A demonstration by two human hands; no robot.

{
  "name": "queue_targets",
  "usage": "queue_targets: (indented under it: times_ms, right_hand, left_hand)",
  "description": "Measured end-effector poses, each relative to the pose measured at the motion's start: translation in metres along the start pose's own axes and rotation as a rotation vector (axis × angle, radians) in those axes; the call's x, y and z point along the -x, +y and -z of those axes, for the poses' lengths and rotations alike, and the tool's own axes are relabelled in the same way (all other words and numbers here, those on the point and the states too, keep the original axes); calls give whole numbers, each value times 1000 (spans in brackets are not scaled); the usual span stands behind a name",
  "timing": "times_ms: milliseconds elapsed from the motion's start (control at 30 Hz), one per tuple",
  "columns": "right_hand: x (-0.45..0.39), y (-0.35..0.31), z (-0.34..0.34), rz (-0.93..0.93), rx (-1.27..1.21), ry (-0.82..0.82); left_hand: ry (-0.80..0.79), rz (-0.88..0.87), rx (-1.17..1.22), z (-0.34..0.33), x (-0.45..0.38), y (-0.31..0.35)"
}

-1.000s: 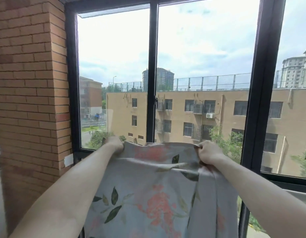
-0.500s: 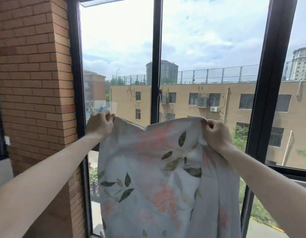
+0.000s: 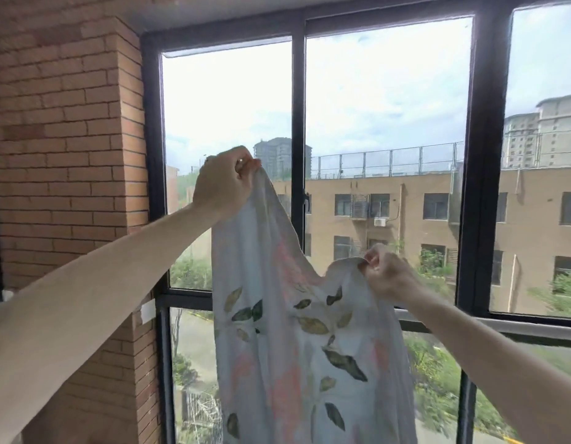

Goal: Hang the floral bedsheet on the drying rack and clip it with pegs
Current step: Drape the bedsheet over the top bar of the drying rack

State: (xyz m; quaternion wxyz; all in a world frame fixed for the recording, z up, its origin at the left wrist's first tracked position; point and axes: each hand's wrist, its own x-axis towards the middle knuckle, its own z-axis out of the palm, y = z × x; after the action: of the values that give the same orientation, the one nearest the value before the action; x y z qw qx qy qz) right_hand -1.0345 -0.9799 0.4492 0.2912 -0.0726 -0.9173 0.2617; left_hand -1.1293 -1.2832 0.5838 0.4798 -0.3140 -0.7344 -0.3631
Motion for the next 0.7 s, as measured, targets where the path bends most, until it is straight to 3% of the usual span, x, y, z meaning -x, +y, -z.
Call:
queue_targets:
  times_ms: [167, 267, 333, 433, 500, 567, 700]
  right_hand:
    - [54, -93, -33, 105, -484, -256]
    - [72, -112, -56, 111, -459, -126]
    - [75, -91, -63, 54, -502, -47]
    - [96, -59, -59, -80, -473, -271]
    - [110, -45, -52, -127, -428, -302]
    - [115, -44, -33, -144, -512, -125]
    - [98, -63, 45, -89, -543, 386]
  left_hand:
    - [-53, -132, -25, 16, -14, 40]
    - [-82, -192, -56, 26, -9, 47]
    - [-71, -180, -97, 35, -6, 45]
    - [-69, -220, -161, 61, -2, 31]
    - [-98, -269, -233, 75, 3, 19]
    - [-141, -282, -297, 85, 12, 5]
    - [-303, -266, -474, 107, 29, -18]
